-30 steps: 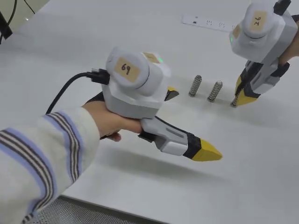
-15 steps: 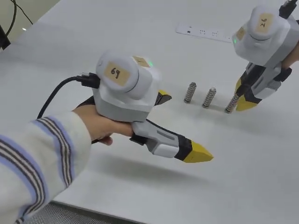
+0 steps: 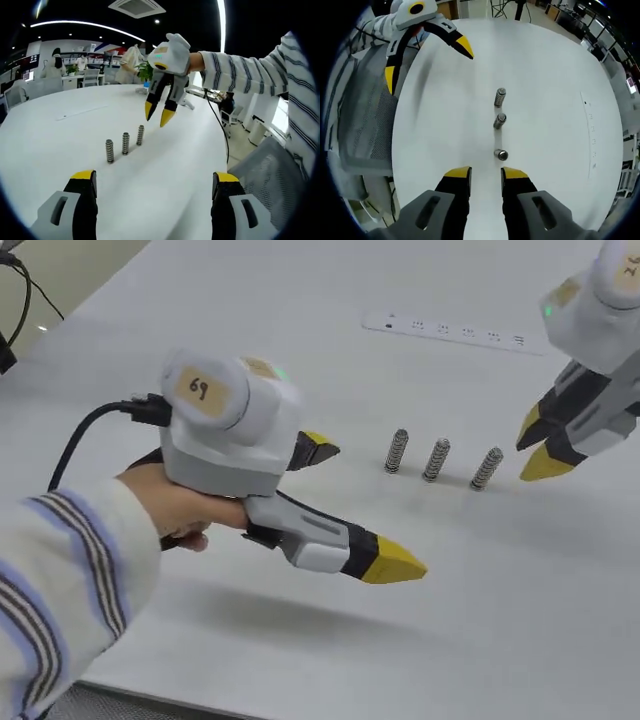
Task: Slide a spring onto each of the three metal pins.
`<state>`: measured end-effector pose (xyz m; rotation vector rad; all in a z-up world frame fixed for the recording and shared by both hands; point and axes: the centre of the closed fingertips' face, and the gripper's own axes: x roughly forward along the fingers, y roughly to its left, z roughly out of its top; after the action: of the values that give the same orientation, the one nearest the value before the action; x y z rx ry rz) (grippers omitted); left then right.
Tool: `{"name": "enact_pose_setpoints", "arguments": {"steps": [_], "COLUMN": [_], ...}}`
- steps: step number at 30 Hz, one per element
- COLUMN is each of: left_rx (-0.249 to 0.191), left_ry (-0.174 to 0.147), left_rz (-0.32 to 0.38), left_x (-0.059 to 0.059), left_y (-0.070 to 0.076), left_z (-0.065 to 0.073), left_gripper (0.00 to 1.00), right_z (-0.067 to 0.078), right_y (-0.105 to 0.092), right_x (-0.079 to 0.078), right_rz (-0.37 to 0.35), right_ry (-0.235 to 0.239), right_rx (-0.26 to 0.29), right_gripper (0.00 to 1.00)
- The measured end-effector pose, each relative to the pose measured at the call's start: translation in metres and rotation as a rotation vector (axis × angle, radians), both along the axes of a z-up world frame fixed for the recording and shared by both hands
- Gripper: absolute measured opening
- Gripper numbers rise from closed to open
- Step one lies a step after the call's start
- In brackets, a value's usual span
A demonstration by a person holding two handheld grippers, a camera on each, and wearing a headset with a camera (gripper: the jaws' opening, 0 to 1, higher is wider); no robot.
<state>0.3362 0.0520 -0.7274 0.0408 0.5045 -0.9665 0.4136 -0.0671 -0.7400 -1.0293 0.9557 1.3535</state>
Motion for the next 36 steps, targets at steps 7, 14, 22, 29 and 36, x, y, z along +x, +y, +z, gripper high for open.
{"name": "enact_pose_setpoints", "arguments": {"steps": [7, 14, 22, 29, 36], "left_rx": [-0.024, -0.029, -0.017, -0.004, 0.009], "left_ry": [0.007, 0.018, 0.018, 0.028, 0.034], "left_rz": [0.035, 0.045, 0.051, 0.049, 0.098], "left_x": [0.000, -0.009, -0.016, -0.024, -0.026], "left_y": [0.013, 0.020, 0.024, 0.030, 0.043], "left_z": [0.009, 0.011, 0.015, 0.015, 0.012], "left_gripper": [0.93, 0.93, 0.94, 0.93, 0.95], "right_z": [0.007, 0.014, 0.018, 0.020, 0.029], "right_y": [-0.002, -0.004, -0.006, -0.011, -0.021], "right_x": [-0.016, -0.029, -0.052, -0.060, -0.065], "right_rz": [-0.040, -0.087, -0.157, -0.272, -0.383], "right_ry": [-0.017, -0.028, -0.036, -0.059, -0.083], "right_rx": [0.059, 0.141, 0.239, 0.346, 0.450], "right_gripper": [0.27, 0.30, 0.41, 0.58, 0.62]}}
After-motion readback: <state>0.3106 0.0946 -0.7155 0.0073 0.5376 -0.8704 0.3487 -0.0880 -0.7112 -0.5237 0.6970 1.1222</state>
